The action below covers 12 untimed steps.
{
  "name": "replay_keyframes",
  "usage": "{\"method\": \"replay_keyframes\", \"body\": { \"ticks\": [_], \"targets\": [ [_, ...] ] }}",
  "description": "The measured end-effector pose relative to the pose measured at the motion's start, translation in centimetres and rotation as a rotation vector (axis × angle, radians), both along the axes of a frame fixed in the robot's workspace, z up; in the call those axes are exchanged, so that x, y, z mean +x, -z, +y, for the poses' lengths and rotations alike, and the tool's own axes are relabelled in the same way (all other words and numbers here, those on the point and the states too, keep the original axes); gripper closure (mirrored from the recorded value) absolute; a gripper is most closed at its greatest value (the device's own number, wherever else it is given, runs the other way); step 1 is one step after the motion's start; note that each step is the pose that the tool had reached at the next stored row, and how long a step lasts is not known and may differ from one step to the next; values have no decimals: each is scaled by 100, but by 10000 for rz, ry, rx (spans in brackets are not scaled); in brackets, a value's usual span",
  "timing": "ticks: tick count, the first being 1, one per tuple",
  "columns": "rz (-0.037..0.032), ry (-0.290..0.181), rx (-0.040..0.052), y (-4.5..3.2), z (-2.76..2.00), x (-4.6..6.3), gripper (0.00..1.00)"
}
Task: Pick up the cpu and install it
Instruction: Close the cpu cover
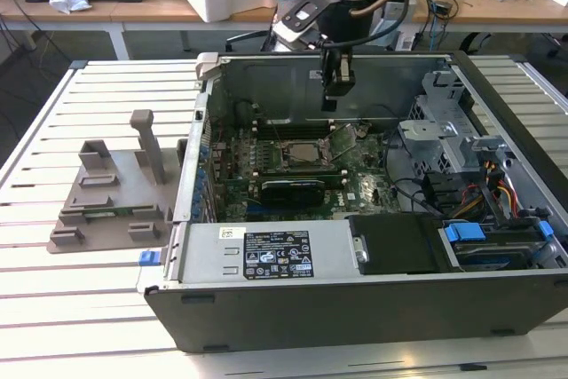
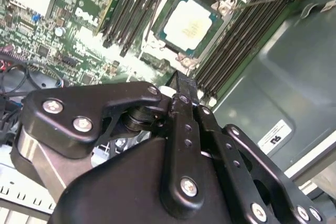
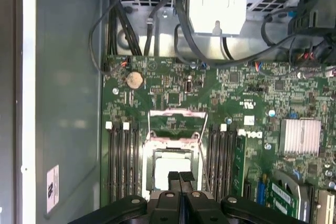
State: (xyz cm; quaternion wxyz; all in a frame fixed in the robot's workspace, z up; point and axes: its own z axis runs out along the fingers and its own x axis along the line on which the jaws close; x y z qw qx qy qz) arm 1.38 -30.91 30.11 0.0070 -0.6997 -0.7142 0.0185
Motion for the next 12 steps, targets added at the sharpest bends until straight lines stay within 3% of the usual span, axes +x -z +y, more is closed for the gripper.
{"method": "replay_keyframes", "body": {
  "ticks": [7,12],
  "targets": [
    [55,1,-1,9,6,333,89],
    [78,1,1,37,6,395,89]
  ]
}}
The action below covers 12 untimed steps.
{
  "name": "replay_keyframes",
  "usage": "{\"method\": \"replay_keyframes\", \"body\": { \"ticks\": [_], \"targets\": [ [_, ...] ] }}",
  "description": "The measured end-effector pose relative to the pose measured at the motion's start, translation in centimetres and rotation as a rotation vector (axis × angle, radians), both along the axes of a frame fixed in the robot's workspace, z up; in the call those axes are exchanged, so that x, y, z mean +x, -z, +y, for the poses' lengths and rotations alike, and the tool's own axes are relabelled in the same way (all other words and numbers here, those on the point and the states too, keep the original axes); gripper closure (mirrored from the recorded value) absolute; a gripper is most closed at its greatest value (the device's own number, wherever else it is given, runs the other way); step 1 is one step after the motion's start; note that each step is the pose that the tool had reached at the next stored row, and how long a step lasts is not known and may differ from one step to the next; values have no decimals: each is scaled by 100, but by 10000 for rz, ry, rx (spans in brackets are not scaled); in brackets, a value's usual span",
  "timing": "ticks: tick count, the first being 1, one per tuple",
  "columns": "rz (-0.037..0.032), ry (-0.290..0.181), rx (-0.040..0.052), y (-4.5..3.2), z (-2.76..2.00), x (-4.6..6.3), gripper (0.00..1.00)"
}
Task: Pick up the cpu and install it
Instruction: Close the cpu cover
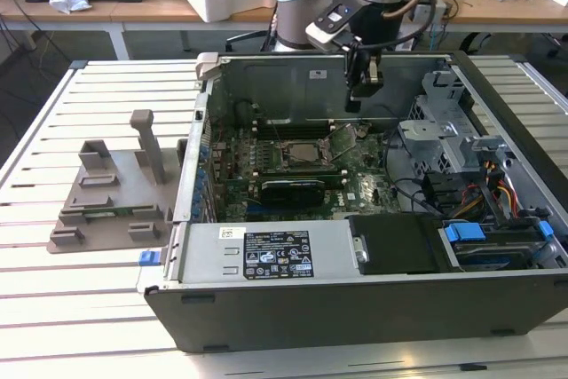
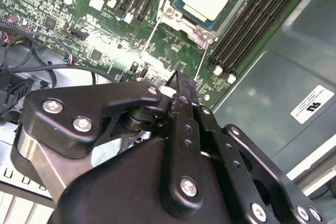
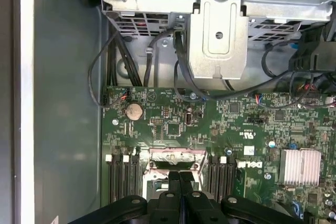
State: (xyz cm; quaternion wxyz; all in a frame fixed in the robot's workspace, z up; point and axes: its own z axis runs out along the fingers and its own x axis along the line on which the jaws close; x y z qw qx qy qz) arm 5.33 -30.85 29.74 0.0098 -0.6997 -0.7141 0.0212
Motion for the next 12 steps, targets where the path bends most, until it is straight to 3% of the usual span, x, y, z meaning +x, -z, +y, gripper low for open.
{"method": "replay_keyframes", "body": {
  "ticks": [3,4,6,9,12],
  "targets": [
    [37,-1,-1,68,2,36,89],
    [69,-1,-1,144,5,64,89],
    [97,-1,-2,195,19,109,89],
    [150,-18,-16,298,73,269,89],
    [162,-21,-18,370,93,310,89]
  ]
}}
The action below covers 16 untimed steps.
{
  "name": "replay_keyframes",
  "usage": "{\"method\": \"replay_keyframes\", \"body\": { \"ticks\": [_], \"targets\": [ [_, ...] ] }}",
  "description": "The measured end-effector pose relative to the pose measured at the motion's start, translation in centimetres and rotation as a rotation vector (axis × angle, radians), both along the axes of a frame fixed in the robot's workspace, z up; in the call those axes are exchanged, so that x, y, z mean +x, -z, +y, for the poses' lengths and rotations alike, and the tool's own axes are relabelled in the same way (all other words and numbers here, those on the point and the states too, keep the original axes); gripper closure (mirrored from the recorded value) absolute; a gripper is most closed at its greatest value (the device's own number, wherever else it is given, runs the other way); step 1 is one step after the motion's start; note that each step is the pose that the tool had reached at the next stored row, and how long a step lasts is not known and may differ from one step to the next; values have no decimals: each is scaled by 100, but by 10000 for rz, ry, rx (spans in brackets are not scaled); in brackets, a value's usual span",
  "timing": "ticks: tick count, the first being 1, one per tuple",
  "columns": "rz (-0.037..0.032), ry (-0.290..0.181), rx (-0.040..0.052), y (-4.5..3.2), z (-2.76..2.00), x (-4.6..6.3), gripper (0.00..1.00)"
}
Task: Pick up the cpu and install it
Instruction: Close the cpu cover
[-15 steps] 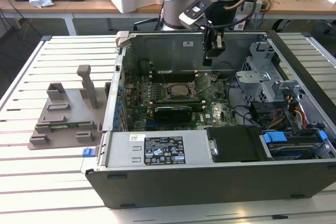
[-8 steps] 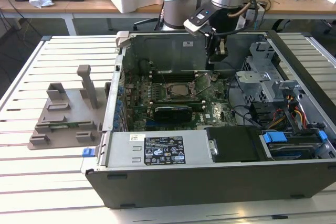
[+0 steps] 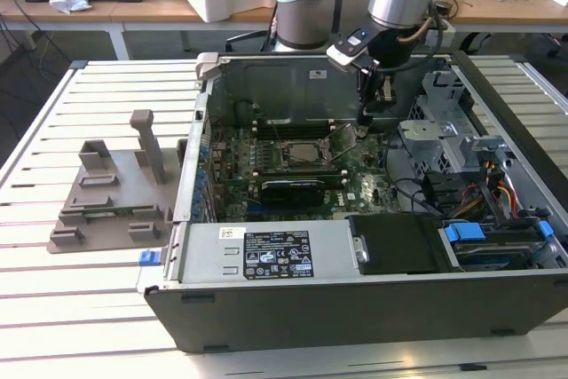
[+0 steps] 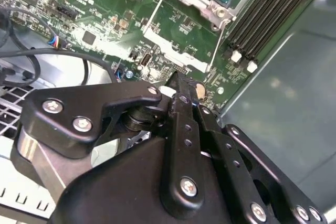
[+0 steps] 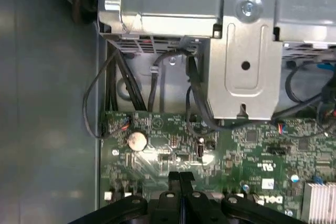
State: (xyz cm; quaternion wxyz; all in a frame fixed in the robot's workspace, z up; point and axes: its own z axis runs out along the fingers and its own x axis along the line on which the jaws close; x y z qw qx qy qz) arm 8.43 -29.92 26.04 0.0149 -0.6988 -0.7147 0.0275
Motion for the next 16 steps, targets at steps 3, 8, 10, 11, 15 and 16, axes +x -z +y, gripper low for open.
{"method": "replay_keyframes", "body": {
  "ticks": [3,8,10,11,15,16],
  "targets": [
    [15,-82,0,109,0,16,89],
    [36,-553,-7,205,-14,-18,89],
    [35,-563,-8,206,-14,-114,89],
    [34,-562,-8,206,-14,-133,89],
    [33,-562,-8,206,-14,-217,89],
    [33,-562,-8,206,-14,-238,89]
  ]
}}
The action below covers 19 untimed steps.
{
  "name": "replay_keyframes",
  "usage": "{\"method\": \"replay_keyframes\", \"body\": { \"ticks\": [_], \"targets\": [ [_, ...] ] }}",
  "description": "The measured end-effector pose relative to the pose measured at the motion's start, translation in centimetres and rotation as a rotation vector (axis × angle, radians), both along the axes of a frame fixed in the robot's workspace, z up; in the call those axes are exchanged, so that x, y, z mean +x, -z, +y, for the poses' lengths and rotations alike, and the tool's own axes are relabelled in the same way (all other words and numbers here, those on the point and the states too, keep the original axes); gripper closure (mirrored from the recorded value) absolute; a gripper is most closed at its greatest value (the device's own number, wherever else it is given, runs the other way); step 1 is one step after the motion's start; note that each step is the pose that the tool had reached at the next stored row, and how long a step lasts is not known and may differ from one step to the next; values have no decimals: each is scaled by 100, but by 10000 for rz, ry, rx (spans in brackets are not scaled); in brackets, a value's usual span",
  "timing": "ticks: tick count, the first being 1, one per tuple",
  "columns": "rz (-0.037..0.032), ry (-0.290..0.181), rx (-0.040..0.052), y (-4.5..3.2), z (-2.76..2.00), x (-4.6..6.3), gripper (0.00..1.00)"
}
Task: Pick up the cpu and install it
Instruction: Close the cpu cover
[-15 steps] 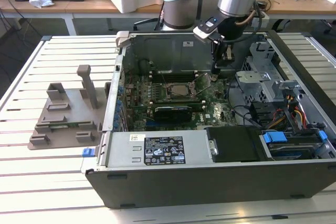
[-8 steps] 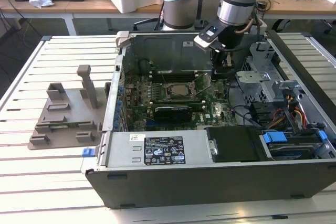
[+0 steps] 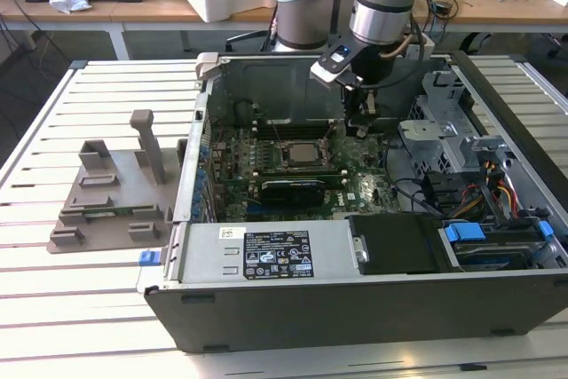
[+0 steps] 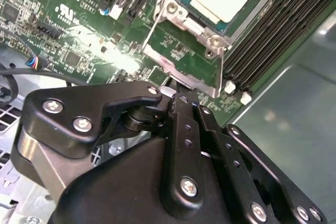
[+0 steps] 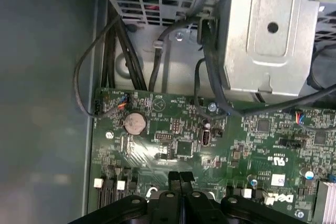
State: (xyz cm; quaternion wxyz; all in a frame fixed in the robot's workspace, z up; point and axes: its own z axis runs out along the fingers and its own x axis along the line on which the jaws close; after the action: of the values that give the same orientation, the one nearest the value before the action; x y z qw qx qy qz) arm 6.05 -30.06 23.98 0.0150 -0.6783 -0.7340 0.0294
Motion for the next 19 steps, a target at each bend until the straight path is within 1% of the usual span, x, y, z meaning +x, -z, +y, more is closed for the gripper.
{"method": "replay_keyframes", "body": {
  "ticks": [2,5,19],
  "targets": [
    [0,-1,0,0,0,-47,89],
    [0,0,0,0,0,-86,89],
    [0,-1,-1,2,0,-223,89]
  ]
}}
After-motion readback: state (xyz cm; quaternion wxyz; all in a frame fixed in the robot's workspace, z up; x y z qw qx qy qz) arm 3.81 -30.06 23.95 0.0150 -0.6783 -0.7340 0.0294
